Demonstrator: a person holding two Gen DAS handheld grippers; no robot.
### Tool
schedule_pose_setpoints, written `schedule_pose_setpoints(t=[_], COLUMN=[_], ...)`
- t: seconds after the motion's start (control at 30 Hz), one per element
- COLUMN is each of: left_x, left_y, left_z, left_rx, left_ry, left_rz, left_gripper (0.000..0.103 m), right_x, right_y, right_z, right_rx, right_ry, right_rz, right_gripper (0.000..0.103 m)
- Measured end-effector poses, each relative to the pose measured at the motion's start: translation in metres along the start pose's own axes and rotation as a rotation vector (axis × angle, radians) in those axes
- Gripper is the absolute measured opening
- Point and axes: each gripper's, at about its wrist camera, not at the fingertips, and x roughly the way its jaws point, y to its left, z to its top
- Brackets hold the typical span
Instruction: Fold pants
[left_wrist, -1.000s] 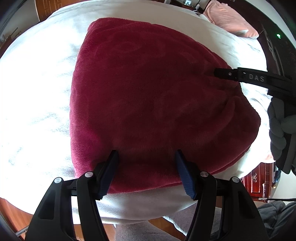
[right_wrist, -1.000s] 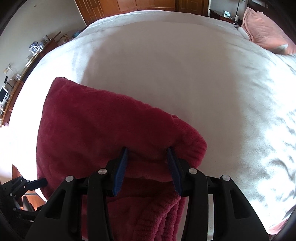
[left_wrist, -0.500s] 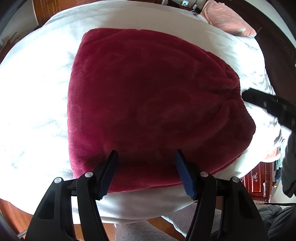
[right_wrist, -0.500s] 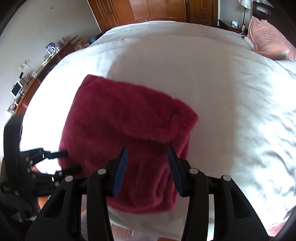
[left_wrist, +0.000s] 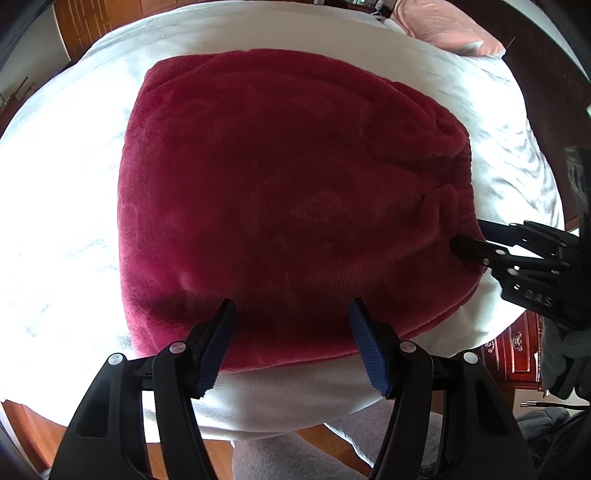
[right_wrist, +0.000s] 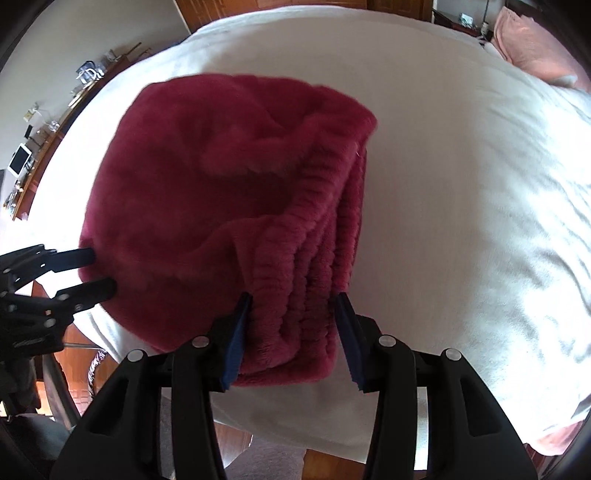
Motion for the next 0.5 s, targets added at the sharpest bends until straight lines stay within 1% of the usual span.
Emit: schedule_pose_setpoints(t=[0.07, 0.23, 0.37, 0.5], left_x=[-0.001, -0.005, -0.012, -0.024], left_y=[-0.004, -0.011, -0.015, -0.017], left_z=[0.000, 0.005, 0.018, 0.038], left_rx=[0.009, 0.048, 0.090, 0.165], left_ry=[0.001, -0.013, -0.039, -0.075], left_rz=[-0.001, 0.007, 0.019, 0.040], left_gripper=[0.063, 0.063, 0.063, 0.063], right_x=[0.004, 0.007, 0.006, 0.005], right_y=[-0.003, -0.007, -0.007, -0.005], right_z=[0.000, 0.001, 0.002, 0.005], right_rx=[0.013, 0.056, 0.088, 0.125], right_ry=[0.007, 0.007, 0.009, 0.009], right_rz=[0.000, -0.003, -0.014, -0.033], right_gripper=[0.048, 0.049, 0.049, 0.049])
